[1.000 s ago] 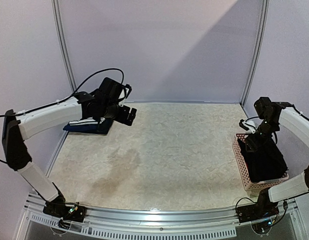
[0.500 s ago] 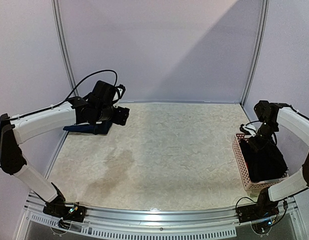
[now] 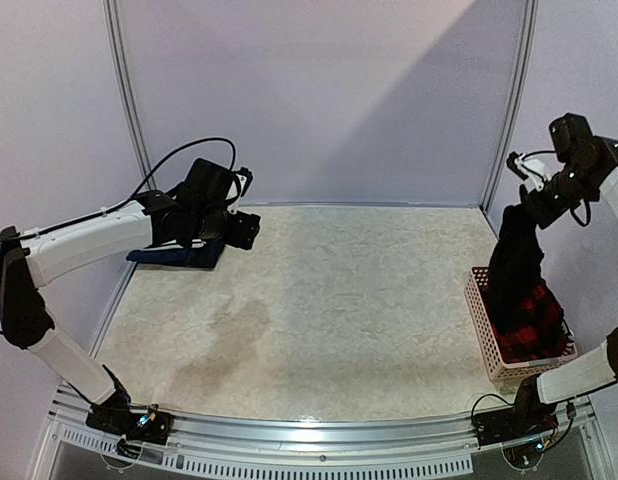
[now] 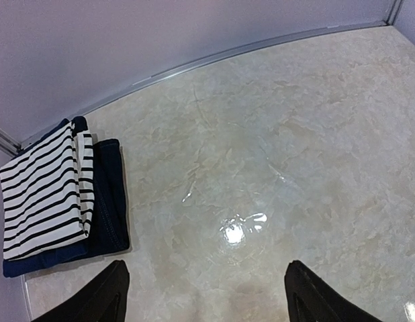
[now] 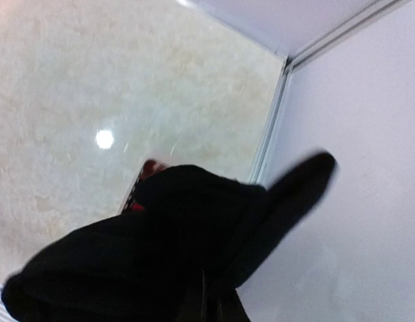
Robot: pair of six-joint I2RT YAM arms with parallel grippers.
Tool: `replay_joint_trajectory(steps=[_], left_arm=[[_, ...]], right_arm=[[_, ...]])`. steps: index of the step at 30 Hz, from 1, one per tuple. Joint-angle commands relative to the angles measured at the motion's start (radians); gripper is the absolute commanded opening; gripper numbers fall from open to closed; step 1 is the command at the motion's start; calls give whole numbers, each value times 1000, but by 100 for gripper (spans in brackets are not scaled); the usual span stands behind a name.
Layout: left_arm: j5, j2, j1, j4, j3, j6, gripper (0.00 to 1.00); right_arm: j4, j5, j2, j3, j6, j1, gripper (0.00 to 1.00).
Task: Fold and stack the mixed laundry pile
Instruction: Pick up the crumpled T-shirt from the bin, then place the crumpled T-shirt at the corner of the board.
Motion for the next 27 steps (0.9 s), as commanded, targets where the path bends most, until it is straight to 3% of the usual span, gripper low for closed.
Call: replay_joint_trajectory(steps=[1, 5, 7, 13, 15, 17, 20, 27], left_arm=[[16, 1, 0, -8, 25, 15, 81], [-13, 8, 1, -8, 25, 41, 81], [-29, 14, 1, -10, 29, 51, 81], [-62, 27, 1, -17, 37, 81, 81], [-74, 28, 3, -17, 37, 90, 81], [-85, 29, 4, -18, 38, 96, 81], [-86, 35, 6, -20, 41, 98, 81], [-26, 60, 6, -32, 53, 89, 81]], right_arm=[[-26, -206, 77, 299, -53, -3, 0], [-130, -377, 222, 656, -60, 67, 0], [-152, -403, 286, 752, -81, 151, 0], [-240, -560, 331, 776, -237, 493, 1], [-249, -579, 346, 777, -259, 552, 0], [-203, -551, 370, 734, -260, 542, 0], [-1, -452, 397, 493, -198, 445, 1], [178, -343, 575, 197, -13, 340, 26]])
